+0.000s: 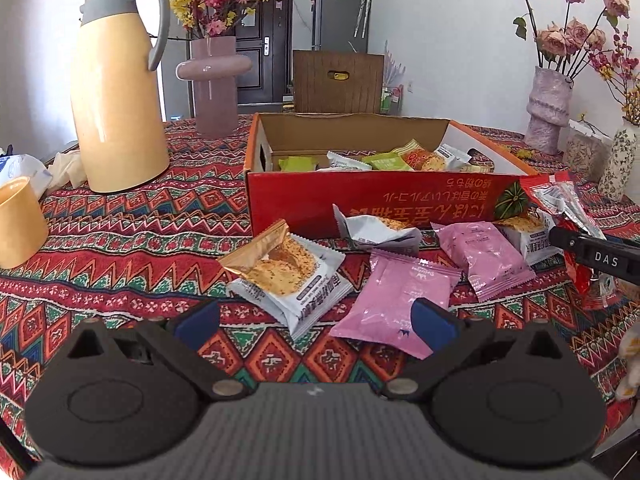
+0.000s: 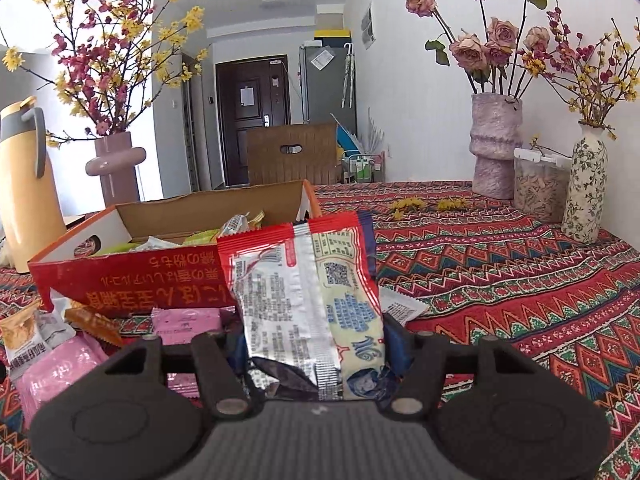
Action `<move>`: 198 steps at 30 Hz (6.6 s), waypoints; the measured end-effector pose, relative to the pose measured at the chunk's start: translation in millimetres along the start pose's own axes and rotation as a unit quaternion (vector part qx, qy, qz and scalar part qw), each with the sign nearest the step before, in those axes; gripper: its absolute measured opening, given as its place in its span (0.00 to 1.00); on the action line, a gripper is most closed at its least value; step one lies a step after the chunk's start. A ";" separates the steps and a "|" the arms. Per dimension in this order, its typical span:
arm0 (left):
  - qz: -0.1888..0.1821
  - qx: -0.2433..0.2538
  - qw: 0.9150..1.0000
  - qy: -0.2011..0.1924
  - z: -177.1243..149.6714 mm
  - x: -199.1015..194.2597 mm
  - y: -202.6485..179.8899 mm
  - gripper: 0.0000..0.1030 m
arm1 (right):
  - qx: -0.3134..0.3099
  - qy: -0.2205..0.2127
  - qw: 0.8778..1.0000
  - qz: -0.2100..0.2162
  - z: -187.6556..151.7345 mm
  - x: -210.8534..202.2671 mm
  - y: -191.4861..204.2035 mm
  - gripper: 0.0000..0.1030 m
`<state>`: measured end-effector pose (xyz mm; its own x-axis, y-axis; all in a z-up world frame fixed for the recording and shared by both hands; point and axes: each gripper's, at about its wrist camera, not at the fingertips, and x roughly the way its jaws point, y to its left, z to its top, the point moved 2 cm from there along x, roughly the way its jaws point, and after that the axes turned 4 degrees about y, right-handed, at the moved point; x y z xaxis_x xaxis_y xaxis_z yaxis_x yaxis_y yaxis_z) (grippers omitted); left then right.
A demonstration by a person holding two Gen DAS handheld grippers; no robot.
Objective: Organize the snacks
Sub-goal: 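Grasp the red-and-white wrapped bar pack with the right gripper, then grasp the pink snack packet with the left gripper, then carry both packets over the box and open the left gripper to drop the pink one, then lower the red-and-white bar pack into the box and open the right gripper, then grasp a pink packet from the table with the right gripper while the left gripper moves to the pile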
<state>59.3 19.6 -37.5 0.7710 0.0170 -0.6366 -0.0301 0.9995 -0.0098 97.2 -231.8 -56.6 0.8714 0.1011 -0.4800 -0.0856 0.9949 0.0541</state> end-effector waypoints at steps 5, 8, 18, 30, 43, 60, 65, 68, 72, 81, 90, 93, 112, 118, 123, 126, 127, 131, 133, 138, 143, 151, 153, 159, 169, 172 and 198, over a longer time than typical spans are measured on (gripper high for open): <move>-0.006 0.014 1.000 -0.001 4.3 6.8 -13.8 1.00 | 0.004 -0.005 1.000 0.010 -2.2 -3.4 0.4 0.60; -0.014 0.025 1.000 0.001 7.7 11.7 -22.0 1.00 | 0.002 -0.006 1.000 0.014 -2.8 -4.1 1.4 0.60; -0.053 0.086 0.995 0.027 17.6 34.2 -56.0 0.81 | 0.012 -0.008 1.000 0.027 -4.2 -5.7 -3.6 0.61; -0.059 0.073 0.993 0.076 18.7 65.7 -57.4 0.70 | 0.009 -0.013 0.999 0.034 -5.2 -7.3 -1.7 0.59; -0.067 0.056 0.994 0.059 17.3 50.8 -51.2 0.58 | 0.038 0.027 0.999 0.014 -1.6 0.2 -10.9 0.82; -0.073 0.049 0.996 0.033 15.5 29.4 -46.6 0.58 | 0.085 0.034 0.993 -0.072 -3.3 -18.3 -33.5 0.92; -0.075 0.045 0.996 0.028 13.8 24.4 -44.2 0.58 | 0.136 0.073 0.984 -0.094 -2.5 -14.1 -50.3 0.94; -0.078 0.045 0.996 0.026 13.9 22.3 -45.0 0.58 | 0.167 0.091 0.979 -0.075 -1.5 -6.9 -53.8 0.94; -0.081 0.045 0.995 0.021 13.2 17.3 -44.5 0.58 | 0.174 0.117 0.975 -0.069 2.7 11.5 -46.0 0.94; -0.088 0.038 0.995 0.009 10.5 4.0 -37.2 0.58 | 0.101 0.106 0.986 -0.077 -7.9 5.0 -32.6 0.72; -0.088 0.036 0.995 -0.015 16.1 -11.6 -33.8 0.58 | 0.078 0.069 0.993 -0.053 -7.6 -19.3 -27.7 0.59; -0.083 0.036 0.996 -0.023 21.4 -12.9 -32.3 0.58 | 0.074 0.051 0.995 -0.043 -1.1 -25.2 -23.5 0.59; -0.045 0.026 0.995 -0.082 97.7 5.9 -31.2 0.58 | 0.022 -0.033 0.998 0.046 81.0 5.5 25.2 0.60; -0.035 0.018 0.995 -0.087 114.8 20.2 -29.4 0.58 | 0.010 -0.041 0.997 0.062 102.6 27.2 40.2 0.60; -0.023 0.010 0.996 -0.088 128.0 35.1 -26.3 0.58 | 0.002 -0.045 0.997 0.070 117.7 44.8 50.8 0.60; -0.014 0.002 0.996 -0.088 135.7 46.7 -22.8 0.58 | 0.002 -0.045 0.996 0.076 123.9 56.2 57.1 0.60; -0.012 -0.001 0.996 -0.087 138.3 50.8 -21.3 0.58 | 0.002 -0.045 0.996 0.078 125.0 59.5 59.2 0.60; 0.000 -0.011 0.996 -0.092 144.0 65.6 -16.7 0.58 | 0.005 -0.053 0.995 0.086 123.8 72.3 66.3 0.60; 0.009 -0.021 0.995 -0.099 144.1 73.2 -13.2 0.58 | 0.007 -0.058 0.994 0.087 119.3 78.0 66.9 0.60; 0.030 -0.027 0.993 -0.110 139.8 89.9 -9.3 0.58 | 0.010 -0.041 0.996 0.084 111.2 92.2 63.9 0.60; 0.027 -0.029 0.994 -0.103 135.5 97.5 -6.2 0.58 | 0.003 -0.037 0.996 0.081 107.7 94.6 66.3 0.60; 0.045 -0.043 0.990 -0.124 130.0 94.1 -4.8 0.91 | 0.022 -0.032 0.997 0.066 104.2 97.2 59.0 0.94; 0.051 -0.050 0.988 -0.136 128.6 90.1 -2.7 1.00 | 0.033 -0.036 0.997 0.062 104.3 96.4 54.8 1.00; 0.056 -0.063 0.988 -0.133 128.2 93.0 0.5 1.00 | 0.040 -0.039 0.996 0.062 104.0 94.8 51.6 1.00; 0.056 -0.067 0.987 -0.138 134.8 62.7 1.6 1.00 | 0.029 -0.070 0.994 0.072 111.9 64.6 50.9 1.00; 0.056 -0.057 0.987 -0.139 132.3 49.1 1.0 1.00 | 0.016 -0.076 0.994 0.076 110.9 47.2 51.6 1.00; 0.049 -0.049 0.996 -0.055 33.0 36.6 49.7 1.00 | -0.060 0.049 0.993 0.094 17.4 4.2 70.3 0.85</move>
<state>107.1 70.9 -35.9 0.8261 0.1229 -0.5500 -0.1664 0.9856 -0.0298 103.3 -161.5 -39.6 0.7839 0.2801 -0.5541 -0.3045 0.9512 0.0500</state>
